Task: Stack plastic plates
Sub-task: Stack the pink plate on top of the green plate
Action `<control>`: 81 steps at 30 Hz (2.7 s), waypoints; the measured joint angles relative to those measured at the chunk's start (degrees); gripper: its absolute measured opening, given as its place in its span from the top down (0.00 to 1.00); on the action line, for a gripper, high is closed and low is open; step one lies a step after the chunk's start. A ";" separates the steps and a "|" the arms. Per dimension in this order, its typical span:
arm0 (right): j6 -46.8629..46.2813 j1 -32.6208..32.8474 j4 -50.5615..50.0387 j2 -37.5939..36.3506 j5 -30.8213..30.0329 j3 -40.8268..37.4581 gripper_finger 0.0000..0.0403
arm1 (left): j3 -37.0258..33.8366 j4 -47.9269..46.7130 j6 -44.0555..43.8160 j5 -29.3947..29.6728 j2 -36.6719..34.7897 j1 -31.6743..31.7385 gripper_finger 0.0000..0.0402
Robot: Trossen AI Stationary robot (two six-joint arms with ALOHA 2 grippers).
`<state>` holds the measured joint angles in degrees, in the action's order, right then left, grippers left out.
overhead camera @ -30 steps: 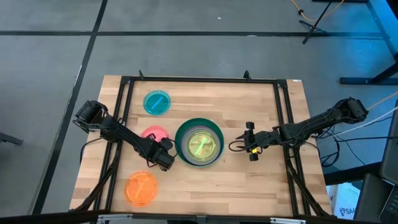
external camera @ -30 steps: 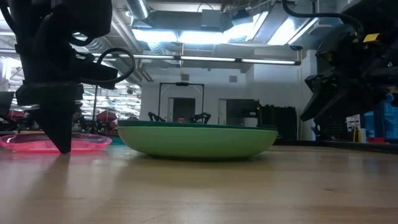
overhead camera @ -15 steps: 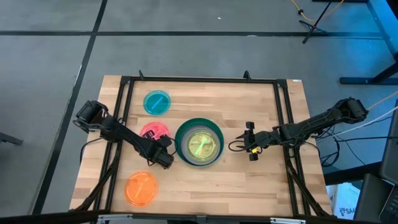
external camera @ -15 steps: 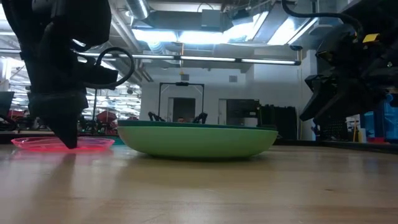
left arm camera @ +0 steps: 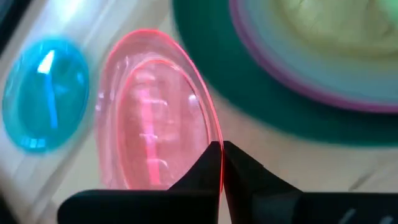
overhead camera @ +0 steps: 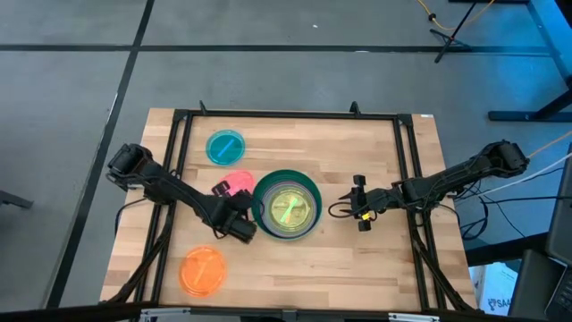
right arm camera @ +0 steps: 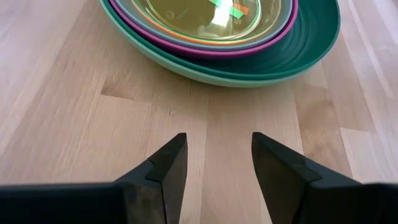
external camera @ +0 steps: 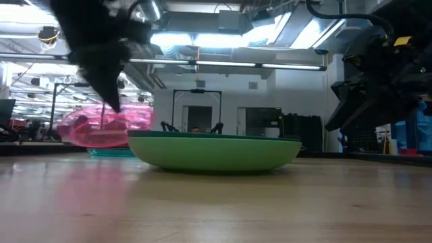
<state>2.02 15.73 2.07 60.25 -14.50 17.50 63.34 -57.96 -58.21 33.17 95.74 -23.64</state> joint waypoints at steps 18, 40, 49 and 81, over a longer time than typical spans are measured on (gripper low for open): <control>0.00 0.00 -0.07 0.00 0.00 0.00 0.58 | 9.15 23.64 29.08 5.36 -0.11 -0.07 0.99; -0.02 0.01 -0.44 0.00 0.00 0.00 0.58 | 9.15 38.17 40.83 -1.38 4.85 0.00 0.99; -0.02 0.02 -0.43 0.00 0.00 0.00 0.58 | 9.10 35.40 40.60 -1.42 7.30 0.00 0.99; -0.02 0.00 -0.45 0.00 0.00 0.00 0.58 | 9.10 31.24 38.86 -10.62 8.14 2.25 0.74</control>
<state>2.00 15.73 1.62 60.25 -14.50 17.50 72.44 -26.72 -19.35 22.55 103.88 -21.39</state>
